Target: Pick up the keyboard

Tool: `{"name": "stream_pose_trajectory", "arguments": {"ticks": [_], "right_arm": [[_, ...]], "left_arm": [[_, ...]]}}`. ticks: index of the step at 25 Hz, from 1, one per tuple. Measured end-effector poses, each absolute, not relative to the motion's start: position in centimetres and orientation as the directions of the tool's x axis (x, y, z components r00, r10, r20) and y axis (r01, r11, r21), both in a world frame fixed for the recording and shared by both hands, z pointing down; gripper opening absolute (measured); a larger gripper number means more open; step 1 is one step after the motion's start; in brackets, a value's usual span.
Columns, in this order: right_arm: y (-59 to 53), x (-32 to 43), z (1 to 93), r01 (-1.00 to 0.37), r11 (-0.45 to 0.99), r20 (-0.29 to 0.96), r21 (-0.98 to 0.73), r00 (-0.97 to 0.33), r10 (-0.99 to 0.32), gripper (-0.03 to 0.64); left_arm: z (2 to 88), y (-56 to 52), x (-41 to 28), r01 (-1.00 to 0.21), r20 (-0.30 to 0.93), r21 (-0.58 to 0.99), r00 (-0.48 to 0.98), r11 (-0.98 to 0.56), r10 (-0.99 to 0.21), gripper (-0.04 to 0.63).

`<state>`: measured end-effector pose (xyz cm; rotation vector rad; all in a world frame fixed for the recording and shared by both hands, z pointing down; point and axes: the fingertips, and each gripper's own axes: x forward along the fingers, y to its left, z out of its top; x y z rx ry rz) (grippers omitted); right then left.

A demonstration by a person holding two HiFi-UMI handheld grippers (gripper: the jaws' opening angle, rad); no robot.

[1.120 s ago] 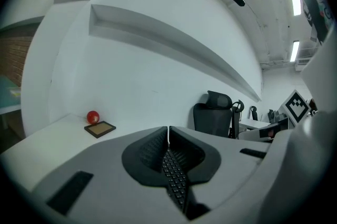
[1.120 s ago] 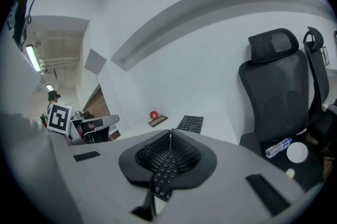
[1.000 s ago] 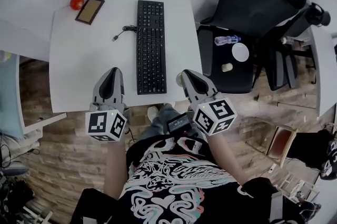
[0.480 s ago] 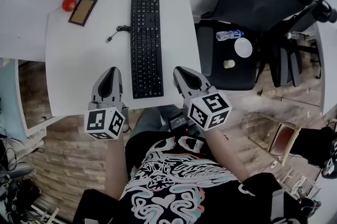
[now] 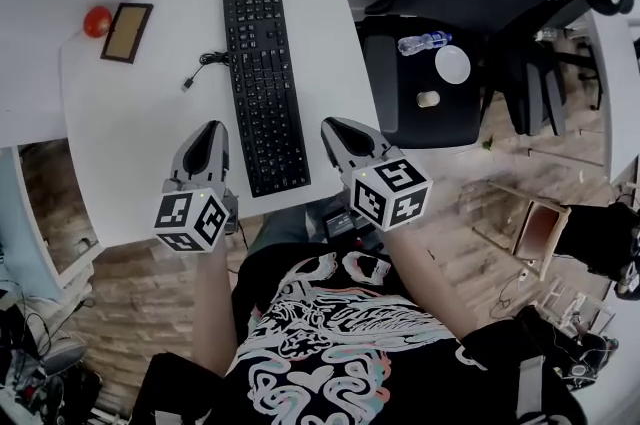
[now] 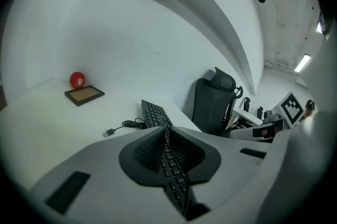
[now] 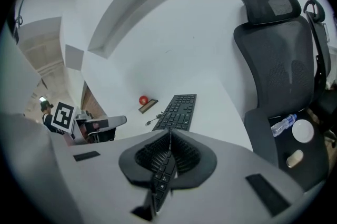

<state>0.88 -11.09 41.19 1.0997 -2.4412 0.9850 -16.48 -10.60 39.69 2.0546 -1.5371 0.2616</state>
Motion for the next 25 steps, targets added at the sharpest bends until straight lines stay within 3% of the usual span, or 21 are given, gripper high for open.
{"name": "stream_pose_trajectory", "arguments": {"ticks": [14,25], "right_arm": [[-11.3,0.4,46.8,-0.791,0.398,0.608,-0.464,-0.612,-0.506,0.031],[-12.0,-1.4,49.1,-0.741,0.378,0.609,-0.555,-0.671,-0.423,0.034]], "left_arm": [[44.8,-12.6,-15.7,-0.886,0.549,0.399,0.438,-0.237,-0.712,0.025],[47.7,-13.0,-15.4,-0.818,0.577,0.544,0.526,-0.186,-0.625,0.034]]}}
